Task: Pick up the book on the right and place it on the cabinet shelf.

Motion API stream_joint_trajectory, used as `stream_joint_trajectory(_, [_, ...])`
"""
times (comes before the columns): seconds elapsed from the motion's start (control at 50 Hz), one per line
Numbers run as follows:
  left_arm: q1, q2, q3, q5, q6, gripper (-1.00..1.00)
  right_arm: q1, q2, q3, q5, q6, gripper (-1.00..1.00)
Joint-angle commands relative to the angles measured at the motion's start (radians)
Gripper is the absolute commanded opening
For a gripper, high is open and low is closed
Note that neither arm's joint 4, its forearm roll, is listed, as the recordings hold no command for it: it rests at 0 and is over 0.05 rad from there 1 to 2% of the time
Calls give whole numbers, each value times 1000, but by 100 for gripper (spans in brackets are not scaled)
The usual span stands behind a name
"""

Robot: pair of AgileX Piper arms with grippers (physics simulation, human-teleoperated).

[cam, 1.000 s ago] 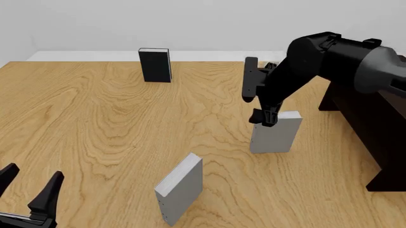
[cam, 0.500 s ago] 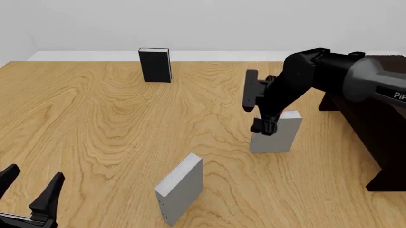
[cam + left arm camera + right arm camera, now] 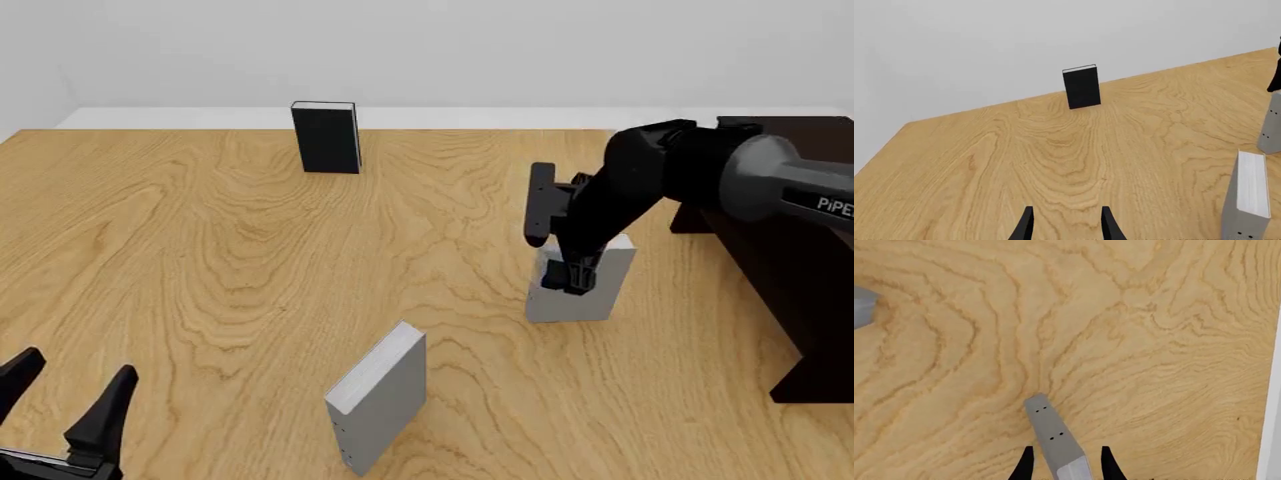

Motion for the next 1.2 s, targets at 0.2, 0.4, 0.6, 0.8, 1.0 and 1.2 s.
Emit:
stream_joint_trajectory(0.2, [-2,3,0,5,1,100,-19,4,35,-24,-1,100])
stream_joint_trajectory(0.4, [-4,1,0,7,3,100,2,-10,30,-16,6,-100])
stream_joint_trajectory(0.6, [-6,4,0,4,0,100,47,-43,23,52,54,-100])
stream_joint_trajectory(0.8, [-7,0,0,1,-7,100,54,-70,-7,112,79,-100])
stream_joint_trajectory(1.0, [-14,-2,0,-7,-9,100,28,-108,-43,159,55,-100])
stream_joint_trajectory(1.2, [-10,0,0,-22,-22,100,10,-182,-75,170,31,-100])
